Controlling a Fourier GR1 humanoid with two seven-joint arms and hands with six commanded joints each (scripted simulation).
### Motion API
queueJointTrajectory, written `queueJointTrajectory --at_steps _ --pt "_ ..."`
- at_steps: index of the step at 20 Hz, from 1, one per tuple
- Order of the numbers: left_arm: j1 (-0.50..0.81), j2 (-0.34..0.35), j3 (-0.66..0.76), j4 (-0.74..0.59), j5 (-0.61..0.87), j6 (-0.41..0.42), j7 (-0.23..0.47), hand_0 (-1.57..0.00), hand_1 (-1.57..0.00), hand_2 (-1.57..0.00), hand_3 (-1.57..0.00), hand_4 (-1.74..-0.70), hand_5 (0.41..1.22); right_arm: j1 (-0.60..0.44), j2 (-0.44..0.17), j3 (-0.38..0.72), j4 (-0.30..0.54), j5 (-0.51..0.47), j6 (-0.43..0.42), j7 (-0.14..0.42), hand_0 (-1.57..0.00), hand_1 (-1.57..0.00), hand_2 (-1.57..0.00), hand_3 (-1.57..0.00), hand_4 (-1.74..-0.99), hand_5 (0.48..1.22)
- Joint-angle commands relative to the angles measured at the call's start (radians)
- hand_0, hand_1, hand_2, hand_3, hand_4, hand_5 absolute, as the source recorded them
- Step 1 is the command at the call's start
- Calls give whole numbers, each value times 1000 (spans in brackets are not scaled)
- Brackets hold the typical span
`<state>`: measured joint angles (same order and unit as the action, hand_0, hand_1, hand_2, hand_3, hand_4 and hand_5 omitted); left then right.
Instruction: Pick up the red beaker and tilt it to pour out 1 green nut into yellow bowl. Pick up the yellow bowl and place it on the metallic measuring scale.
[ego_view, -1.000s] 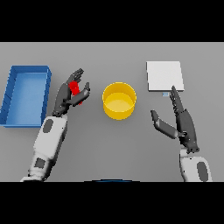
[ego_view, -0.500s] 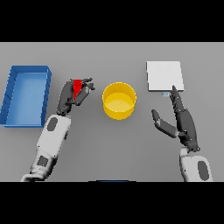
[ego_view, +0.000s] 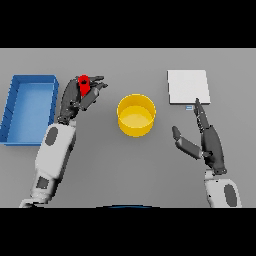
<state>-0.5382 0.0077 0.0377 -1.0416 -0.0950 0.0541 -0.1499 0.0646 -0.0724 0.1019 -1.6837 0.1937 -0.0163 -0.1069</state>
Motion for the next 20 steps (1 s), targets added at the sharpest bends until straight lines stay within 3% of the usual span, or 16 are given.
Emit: queueJointTrajectory --at_steps 1,3,8,12,20 --pt "-8 13 -9 0 -9 -5 12 -1556 -1557 -1558 -1553 -1724 1130 -8 -7 -5 4 4 -4 -4 1 1 1 1 -1219 653" --pt "-26 39 -18 10 -20 -15 24 -1556 -1557 -1558 -1553 -1724 1133 15 -10 2 -9 11 -1 -34 1 1 1 1 -1219 659" --pt "-80 104 -70 54 -91 -29 22 -1562 -1562 -1563 -1559 -1730 1134 -10 -13 0 9 31 -15 -4 1 1 1 1 -1210 664" --pt "-120 174 -187 22 -234 -68 98 -1567 -1567 -1568 -1566 -1737 1120 3 -8 11 -6 39 -15 9 1 1 1 1 -1190 658" --pt "-268 240 -432 54 -536 -150 222 -1570 -1570 -1570 -1570 -1740 1174 6 -10 10 -29 17 5 24 1 1 1 1 -1183 671"
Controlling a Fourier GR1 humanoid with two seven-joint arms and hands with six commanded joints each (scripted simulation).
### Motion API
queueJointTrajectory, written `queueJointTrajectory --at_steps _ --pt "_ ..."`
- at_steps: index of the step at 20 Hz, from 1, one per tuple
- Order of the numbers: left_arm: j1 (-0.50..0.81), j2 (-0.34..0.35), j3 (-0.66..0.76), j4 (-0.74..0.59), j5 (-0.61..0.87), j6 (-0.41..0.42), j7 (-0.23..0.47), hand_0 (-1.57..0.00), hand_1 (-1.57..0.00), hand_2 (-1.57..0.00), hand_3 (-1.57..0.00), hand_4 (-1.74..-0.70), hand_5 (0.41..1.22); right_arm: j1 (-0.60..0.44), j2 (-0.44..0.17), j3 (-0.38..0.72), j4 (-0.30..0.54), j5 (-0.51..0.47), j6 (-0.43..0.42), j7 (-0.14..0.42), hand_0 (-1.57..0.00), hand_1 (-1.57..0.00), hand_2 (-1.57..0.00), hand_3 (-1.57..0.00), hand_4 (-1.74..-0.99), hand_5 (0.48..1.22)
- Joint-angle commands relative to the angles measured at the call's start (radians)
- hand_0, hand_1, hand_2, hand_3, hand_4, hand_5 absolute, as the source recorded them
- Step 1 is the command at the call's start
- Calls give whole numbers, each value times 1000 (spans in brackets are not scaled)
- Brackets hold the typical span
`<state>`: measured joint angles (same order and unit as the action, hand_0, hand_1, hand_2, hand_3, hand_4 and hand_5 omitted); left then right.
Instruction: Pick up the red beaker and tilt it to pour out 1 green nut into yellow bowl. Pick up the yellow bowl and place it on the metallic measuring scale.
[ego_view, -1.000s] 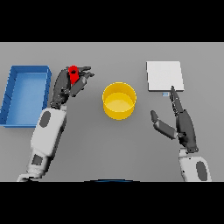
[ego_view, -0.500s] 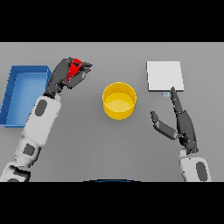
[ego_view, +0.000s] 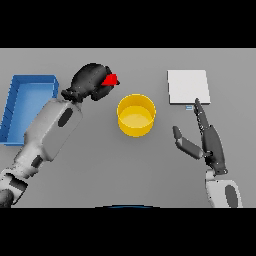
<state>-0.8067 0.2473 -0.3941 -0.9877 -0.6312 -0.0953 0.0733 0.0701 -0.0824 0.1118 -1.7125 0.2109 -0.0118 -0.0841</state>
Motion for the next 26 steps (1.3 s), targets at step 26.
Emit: queueJointTrajectory --at_steps 26 --pt "-415 -1 -601 255 -590 -203 -261 -1571 -1571 -1571 -1561 -1737 1221 -10 44 -16 32 -20 -32 -10 1 1 1 1 -1135 567"
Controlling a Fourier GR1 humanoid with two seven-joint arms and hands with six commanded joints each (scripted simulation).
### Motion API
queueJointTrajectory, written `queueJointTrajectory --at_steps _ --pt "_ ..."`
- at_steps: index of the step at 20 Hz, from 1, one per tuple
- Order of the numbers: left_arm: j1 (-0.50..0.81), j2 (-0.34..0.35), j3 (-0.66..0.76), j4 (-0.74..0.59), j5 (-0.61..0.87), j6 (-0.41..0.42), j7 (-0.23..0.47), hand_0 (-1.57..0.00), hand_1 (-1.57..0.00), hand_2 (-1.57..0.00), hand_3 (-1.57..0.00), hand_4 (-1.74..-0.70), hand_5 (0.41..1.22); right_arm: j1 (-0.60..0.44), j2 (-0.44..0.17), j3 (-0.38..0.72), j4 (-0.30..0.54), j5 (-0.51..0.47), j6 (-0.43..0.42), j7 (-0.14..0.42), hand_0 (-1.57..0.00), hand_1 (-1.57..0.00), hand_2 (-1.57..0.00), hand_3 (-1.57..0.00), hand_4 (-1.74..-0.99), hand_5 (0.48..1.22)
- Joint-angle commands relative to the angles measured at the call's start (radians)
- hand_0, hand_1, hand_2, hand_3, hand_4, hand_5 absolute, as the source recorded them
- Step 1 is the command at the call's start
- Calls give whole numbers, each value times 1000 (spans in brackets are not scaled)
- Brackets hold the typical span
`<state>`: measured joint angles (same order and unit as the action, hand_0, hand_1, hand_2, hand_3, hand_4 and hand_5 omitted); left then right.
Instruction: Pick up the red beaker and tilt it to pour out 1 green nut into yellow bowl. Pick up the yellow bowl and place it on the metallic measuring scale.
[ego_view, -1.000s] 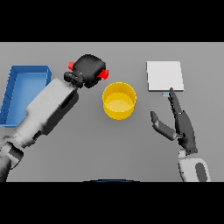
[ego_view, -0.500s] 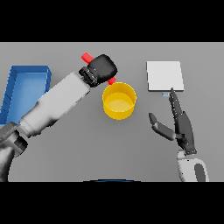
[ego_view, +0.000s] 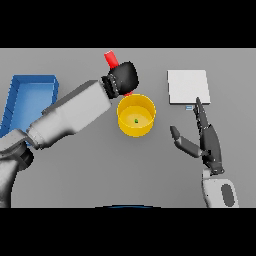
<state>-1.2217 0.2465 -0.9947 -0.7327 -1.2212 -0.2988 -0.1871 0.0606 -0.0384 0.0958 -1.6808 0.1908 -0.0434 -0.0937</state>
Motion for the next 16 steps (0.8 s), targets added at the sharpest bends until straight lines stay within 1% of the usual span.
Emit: queueJointTrajectory --at_steps 1,3,4,5,6,7,8,9,10,11,12,13,14,15,16 --pt "-11 4 -20 1 -22 1 -2 -1571 -1571 -1571 -1563 -1736 1221 10 0 3 -2 5 0 -7 1 1 1 1 -1130 565" --pt "-23 4 -53 -10 -53 15 -18 -1571 -1571 -1571 -1566 -1734 1221 16 -13 6 -8 16 3 -9 1 1 1 1 -1132 573" --pt "-28 3 -66 4 -68 23 -22 -1571 -1571 -1571 -1567 -1733 1221 33 -9 9 -10 15 3 -34 1 1 1 1 -1136 578" --pt "-32 2 -77 -1 -78 20 -23 -1571 -1571 -1571 -1568 -1733 1221 26 -3 11 -6 11 5 -23 1 1 1 1 -1136 579" --pt "-45 -3 -92 4 -98 22 -22 -1571 -1571 -1571 -1568 -1732 1221 28 1 15 -19 14 2 -23 1 1 1 1 -1135 580" --pt "-54 -9 -104 7 -113 28 -15 -1571 -1571 -1571 -1569 -1733 1221 30 -10 7 -27 13 1 -24 1 1 1 1 -1133 579" --pt "-74 -18 -112 16 -125 31 -19 -1571 -1571 -1571 -1569 -1733 1221 29 -4 9 -24 14 -2 -13 1 1 1 1 -1130 577" --pt "-98 -25 -127 22 -142 34 -29 -1571 -1571 -1571 -1570 -1733 1221 25 0 12 -19 17 -4 -15 1 1 1 1 -1128 575" --pt "-123 -17 -136 9 -152 31 -50 -1571 -1571 -1571 -1570 -1733 1221 33 -2 11 -19 16 -2 -23 1 1 1 1 -1133 575" --pt "-146 -22 -140 14 -157 23 -63 -1571 -1571 -1571 -1570 -1732 1221 32 3 16 -19 25 -8 -15 1 1 1 1 -1138 572" --pt "-188 -14 -138 39 -165 34 -82 -1571 -1571 -1571 -1570 -1731 1221 33 3 17 -34 21 -6 -14 1 1 1 1 -1137 568" --pt "-242 -12 -131 66 -172 40 -94 -1571 -1571 -1571 -1570 -1729 1221 30 8 17 -23 23 -10 -10 1 1 1 1 -1138 565" --pt "-276 1 -114 86 -170 57 -93 -1571 -1571 -1571 -1571 -1728 1221 34 5 22 -29 37 -16 -16 1 1 1 1 -1135 563" --pt "-312 8 -86 114 -155 52 -99 -1571 -1571 -1571 -1571 -1727 1221 26 0 16 -18 38 -17 -7 1 1 1 1 -1133 557" --pt "-351 21 -51 148 -139 67 -94 -1571 -1571 -1571 -1571 -1724 1221 25 7 23 -20 35 -13 -7 1 1 1 1 -1130 554"
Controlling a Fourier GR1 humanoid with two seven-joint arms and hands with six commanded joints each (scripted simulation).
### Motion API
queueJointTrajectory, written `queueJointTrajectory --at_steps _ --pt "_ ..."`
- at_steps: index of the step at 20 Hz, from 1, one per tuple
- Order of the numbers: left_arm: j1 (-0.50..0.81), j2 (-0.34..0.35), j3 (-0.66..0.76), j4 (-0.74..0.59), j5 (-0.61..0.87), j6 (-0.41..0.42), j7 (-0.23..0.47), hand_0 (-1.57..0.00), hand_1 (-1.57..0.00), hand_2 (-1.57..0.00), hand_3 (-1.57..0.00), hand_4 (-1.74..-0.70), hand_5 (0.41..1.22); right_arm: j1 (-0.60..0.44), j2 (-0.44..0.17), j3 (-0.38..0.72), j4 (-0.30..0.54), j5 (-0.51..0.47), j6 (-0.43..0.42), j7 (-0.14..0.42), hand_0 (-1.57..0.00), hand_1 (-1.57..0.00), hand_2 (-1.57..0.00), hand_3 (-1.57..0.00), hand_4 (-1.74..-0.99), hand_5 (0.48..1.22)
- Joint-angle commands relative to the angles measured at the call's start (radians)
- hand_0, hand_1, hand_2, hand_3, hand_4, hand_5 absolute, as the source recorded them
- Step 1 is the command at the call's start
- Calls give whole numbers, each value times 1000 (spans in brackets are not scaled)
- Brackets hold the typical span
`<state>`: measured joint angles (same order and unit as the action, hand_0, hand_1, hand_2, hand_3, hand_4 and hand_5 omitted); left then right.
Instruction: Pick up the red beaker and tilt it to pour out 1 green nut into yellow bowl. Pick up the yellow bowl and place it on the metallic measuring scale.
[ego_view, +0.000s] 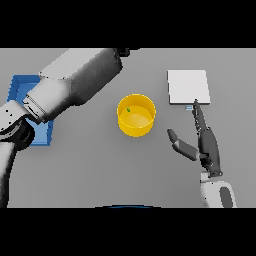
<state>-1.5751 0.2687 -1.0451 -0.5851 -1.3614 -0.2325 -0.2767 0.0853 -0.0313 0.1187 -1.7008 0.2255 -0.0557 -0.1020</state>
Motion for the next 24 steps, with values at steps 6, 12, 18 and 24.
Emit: queueJointTrajectory --at_steps 6,12,18,24 --pt "-121 100 324 231 226 -37 124 -1571 -1571 -1571 -1523 -1731 1221 -26 -2 6 16 -23 29 -27 1 1 1 1 -1102 572" --pt "-50 280 733 414 613 -21 203 -1571 -1571 -1571 -1538 -1738 1221 -54 -13 -1 43 -26 31 -22 1 1 1 1 -1118 595" --pt "170 331 894 445 819 187 355 -1571 -1571 -1571 -1562 -1740 1221 -55 -42 -2 47 -20 46 -25 1 1 1 1 -1142 628" --pt "377 334 1019 393 1001 300 442 -1571 -1571 -1571 -1569 -1741 1221 -47 -39 1 45 -32 56 -30 1 1 1 1 -1127 664"
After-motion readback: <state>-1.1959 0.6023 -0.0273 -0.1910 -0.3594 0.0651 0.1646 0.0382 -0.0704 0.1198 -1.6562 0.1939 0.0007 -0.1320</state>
